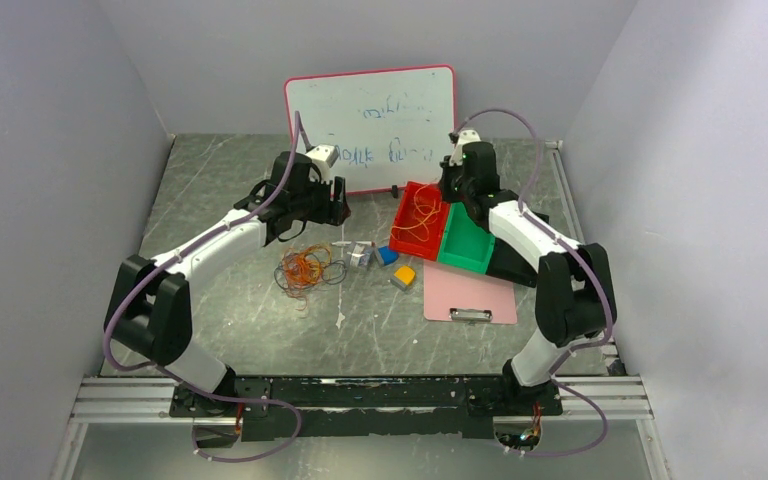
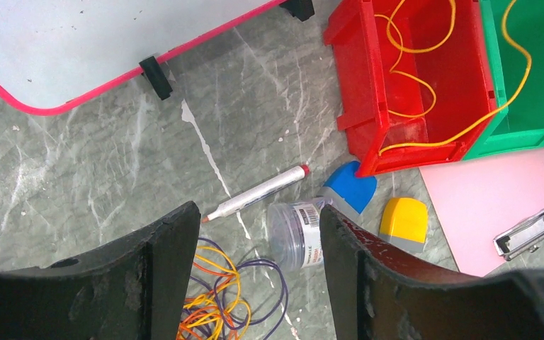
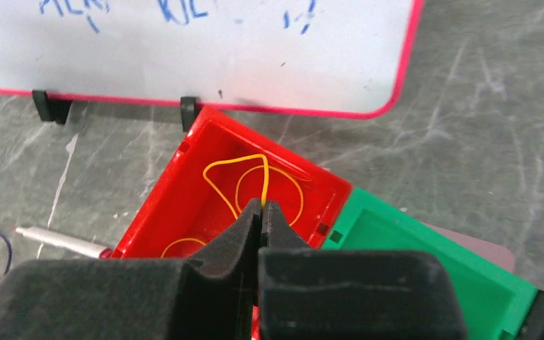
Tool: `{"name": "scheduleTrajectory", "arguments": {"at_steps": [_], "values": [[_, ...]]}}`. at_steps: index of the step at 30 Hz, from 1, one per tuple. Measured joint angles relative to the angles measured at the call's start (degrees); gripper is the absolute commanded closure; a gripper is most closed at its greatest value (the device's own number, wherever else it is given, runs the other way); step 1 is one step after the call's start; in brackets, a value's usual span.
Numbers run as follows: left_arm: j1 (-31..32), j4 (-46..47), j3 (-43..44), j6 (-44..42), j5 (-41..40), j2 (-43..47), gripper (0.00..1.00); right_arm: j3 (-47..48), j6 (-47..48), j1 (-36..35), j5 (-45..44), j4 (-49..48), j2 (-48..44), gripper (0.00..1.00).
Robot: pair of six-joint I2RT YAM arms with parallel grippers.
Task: Untangle the cables
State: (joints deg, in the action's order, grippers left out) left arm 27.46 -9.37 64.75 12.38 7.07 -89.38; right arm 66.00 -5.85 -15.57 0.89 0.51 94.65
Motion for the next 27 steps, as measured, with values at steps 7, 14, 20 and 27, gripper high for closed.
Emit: {"name": "scheduleTrajectory", "arguments": {"at_steps": [7, 14, 20, 27], "values": [[0.0, -0.1, 0.0, 0.0, 0.0, -0.5, 0.33, 1.2, 1.0, -0.3, 4.5, 2.1, 5.3, 0.75], [0.0, -0.3, 0.0, 0.0, 0.0, -0.6, 0.33, 1.5, 0.4, -0.3, 3.6, 3.3, 6.1, 0.52], [0.0, -0.3, 0.1, 0.0, 0.0, -0.8, 0.33, 1.5, 0.3, -0.3, 2.5, 3.3, 2.9, 0.42], [0.0, -0.4, 0.1, 0.0, 0.0, -1.0, 0.33, 2.5, 0.3, -0.6, 4.4, 4.3, -0.3, 0.44]]}}
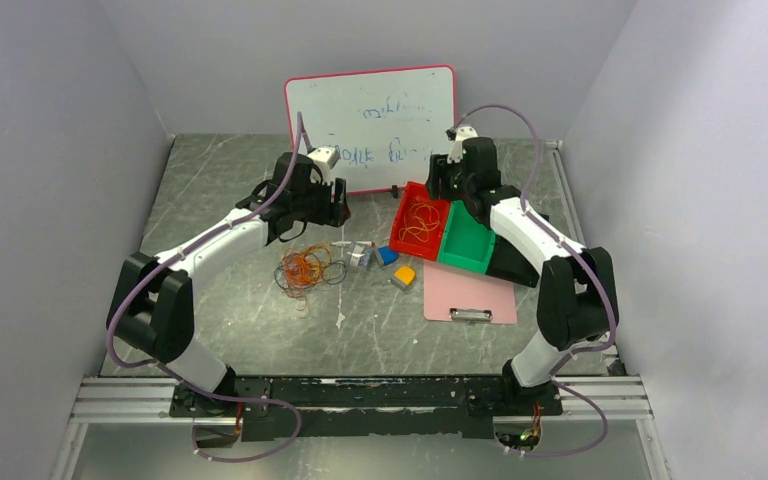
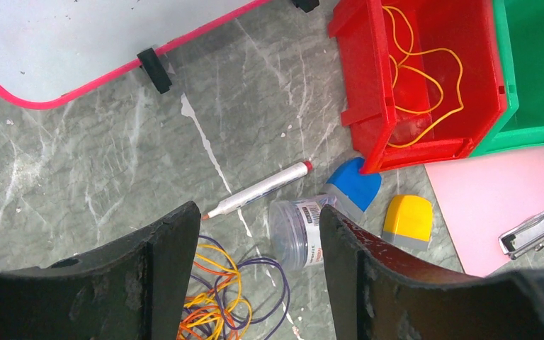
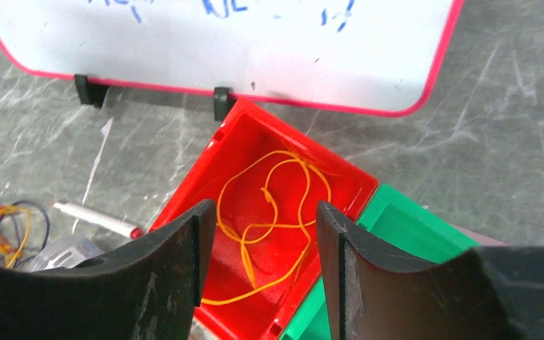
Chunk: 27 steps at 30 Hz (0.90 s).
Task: Untangle the cables
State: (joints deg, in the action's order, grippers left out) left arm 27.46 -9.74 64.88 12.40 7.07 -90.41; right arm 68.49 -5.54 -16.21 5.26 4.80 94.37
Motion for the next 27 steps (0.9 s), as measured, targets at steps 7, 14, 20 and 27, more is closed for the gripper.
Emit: {"name": "scheduleTrajectory", "arguments": {"at_steps": [7, 14, 20, 27], "values": [[0.0, 0.0, 0.0, 0.0, 0.0, 0.0, 0.33, -0.2, -1.5, -3.6, 2.9, 5.4, -1.3, 0.57], [0.0, 0.0, 0.0, 0.1, 0.0, 0.0, 0.33, -3.0, -4.3, -10.2, 2.5, 9.6, -3.6, 0.64], [0.0, 0.0, 0.0, 0.5, 0.0, 0.0, 0.33, -4.0, -6.2, -10.4, 1.2, 9.6, -1.7, 0.61], [0.0, 0.0, 0.0, 0.5, 0.0, 0.0, 0.34, -3.0, -7.4, -10.2, 0.8, 7.5, 4.8, 0.64]]}}
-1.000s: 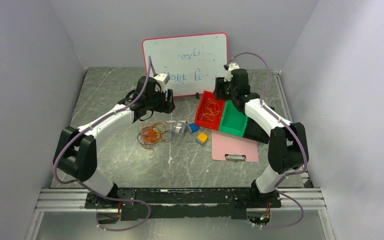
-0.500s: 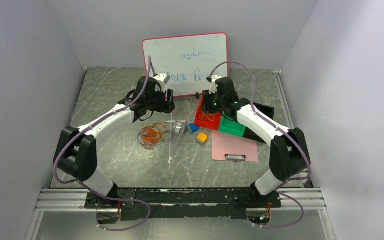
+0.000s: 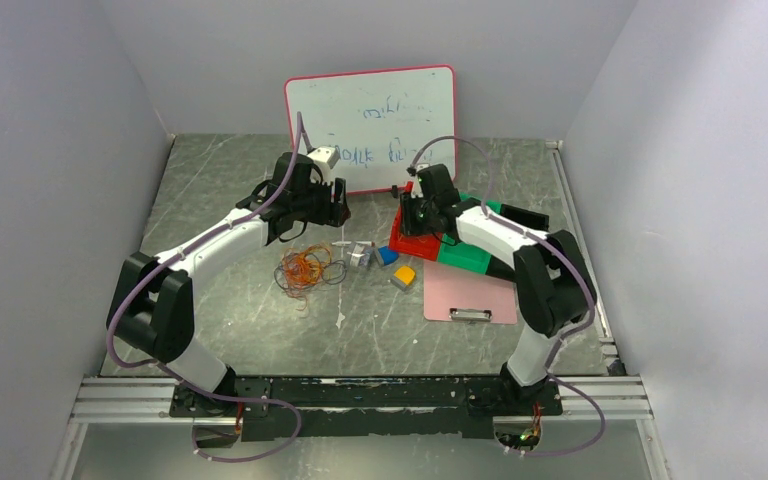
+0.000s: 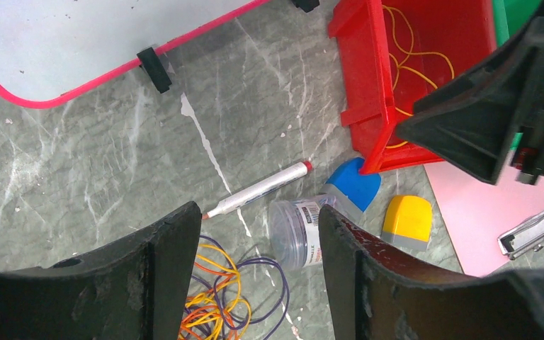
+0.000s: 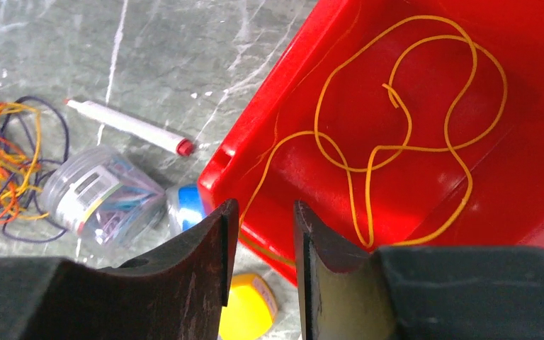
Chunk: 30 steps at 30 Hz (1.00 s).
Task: Untangle the cables
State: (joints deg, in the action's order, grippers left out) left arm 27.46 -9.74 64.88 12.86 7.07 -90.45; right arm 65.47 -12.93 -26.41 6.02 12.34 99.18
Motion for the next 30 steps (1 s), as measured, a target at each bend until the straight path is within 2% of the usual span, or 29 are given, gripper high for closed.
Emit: {"name": "scheduleTrajectory", "arguments": {"at_steps": [5, 10, 14, 16, 22, 30], "values": [[0.0, 0.0, 0.0, 0.0, -0.3, 0.0, 0.34, 1.6, -0.8, 0.0, -1.3, -0.3, 3.8, 0.71], [0.0, 0.0, 0.0, 0.2, -0.4, 0.0, 0.35, 2.7, -0.7, 0.2, -4.2, -0.6, 5.5, 0.83], [0.0, 0.0, 0.0, 0.2, -0.5, 0.0, 0.35, 3.1, -0.3, 0.7, -6.1, -1.6, 6.8, 0.85], [0.0, 0.0, 0.0, 0.2, -0.5, 0.0, 0.35, 3.1, -0.1, 1.0, -7.2, -2.0, 7.3, 0.83], [0.0, 0.0, 0.0, 0.2, -0.9, 0.0, 0.34, 3.1, 1.2, 1.7, -8.9, -3.3, 6.3, 0.68], [0.0, 0.0, 0.0, 0.5, -1.0, 0.0, 0.34, 3.1, 0.2, 1.3, -7.0, -3.5, -1.6, 0.56]]}}
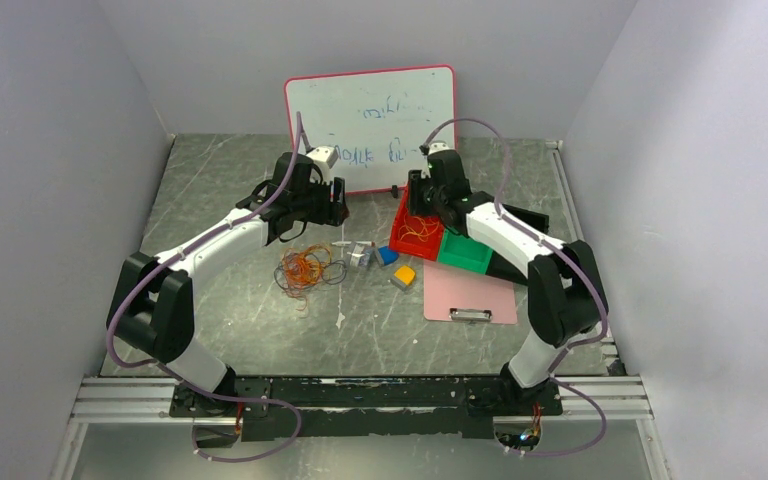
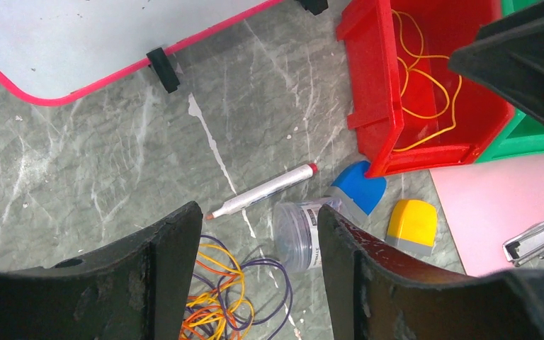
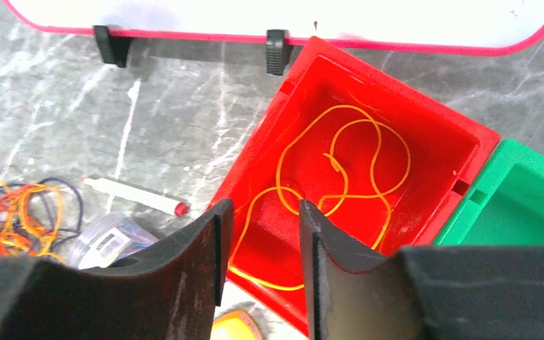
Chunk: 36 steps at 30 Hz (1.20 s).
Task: Untangle the cables
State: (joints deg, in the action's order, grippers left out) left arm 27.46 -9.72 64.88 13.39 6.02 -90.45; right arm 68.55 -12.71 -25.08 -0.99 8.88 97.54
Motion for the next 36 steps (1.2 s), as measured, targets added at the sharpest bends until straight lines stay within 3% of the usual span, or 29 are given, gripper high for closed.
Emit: {"name": "scheduleTrajectory", "arguments": {"at_steps": [10, 20, 28, 36], "values": [[0.0, 0.0, 0.0, 0.2, -0.9, 0.0, 0.34, -7.2, -8.0, -3.1, 0.5, 0.7, -2.7, 0.54], [0.0, 0.0, 0.0, 0.2, -0.9, 0.0, 0.34, -6.0, -10.2, -2.6, 0.2, -1.2, 2.1, 0.54], [0.0, 0.0, 0.0, 0.2, -0.9, 0.0, 0.35, -3.6, -10.2, -0.7, 0.1, -2.1, 7.1, 0.67], [0.0, 0.0, 0.0, 0.1, -1.4, 0.0, 0.35, -1.2, -8.1, 0.7, -0.6, -3.2, 8.5, 0.54]]}}
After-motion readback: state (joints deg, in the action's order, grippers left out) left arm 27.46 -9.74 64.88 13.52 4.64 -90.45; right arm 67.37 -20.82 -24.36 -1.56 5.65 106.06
